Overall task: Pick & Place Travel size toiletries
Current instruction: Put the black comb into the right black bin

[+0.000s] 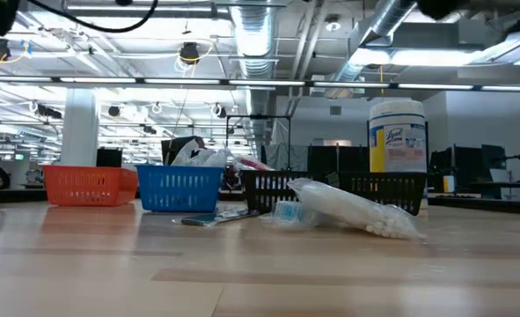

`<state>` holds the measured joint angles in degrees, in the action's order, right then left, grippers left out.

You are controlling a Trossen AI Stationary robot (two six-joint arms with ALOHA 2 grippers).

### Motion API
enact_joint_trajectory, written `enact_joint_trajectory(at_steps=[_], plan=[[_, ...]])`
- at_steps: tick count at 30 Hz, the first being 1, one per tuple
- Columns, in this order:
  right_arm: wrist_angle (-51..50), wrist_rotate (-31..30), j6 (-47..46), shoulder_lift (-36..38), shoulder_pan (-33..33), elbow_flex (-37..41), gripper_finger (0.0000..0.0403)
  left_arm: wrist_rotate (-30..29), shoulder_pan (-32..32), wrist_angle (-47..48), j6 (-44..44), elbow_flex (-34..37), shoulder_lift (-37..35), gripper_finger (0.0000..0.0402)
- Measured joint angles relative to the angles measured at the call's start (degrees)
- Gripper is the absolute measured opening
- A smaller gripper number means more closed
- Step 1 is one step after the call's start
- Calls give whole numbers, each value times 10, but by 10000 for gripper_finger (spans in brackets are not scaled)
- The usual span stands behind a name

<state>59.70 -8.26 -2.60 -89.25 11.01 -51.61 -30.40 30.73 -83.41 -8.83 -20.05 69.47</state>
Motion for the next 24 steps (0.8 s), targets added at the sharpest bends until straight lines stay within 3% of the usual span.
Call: enact_joint_trajectory(at_steps=[4, 8, 11, 15, 24], plan=[[-145, 44, -18, -7, 3, -65, 156, 56, -17, 24, 27, -2, 0, 3], [-163, 59, -20, -52, 24, -112, 242, 69, -19, 52, 47, -2, 0, 3], [-156, 55, -19, -81, 28, -147, 282, 71, -19, 53, 48, -2, 0, 3], [-162, 45, -22, -123, 22, -176, 301, 79, -19, 69, 58, -2, 0, 3], [-159, 40, -25, -150, 16, -198, 302, 78, -19, 83, 65, -2, 0, 4]])
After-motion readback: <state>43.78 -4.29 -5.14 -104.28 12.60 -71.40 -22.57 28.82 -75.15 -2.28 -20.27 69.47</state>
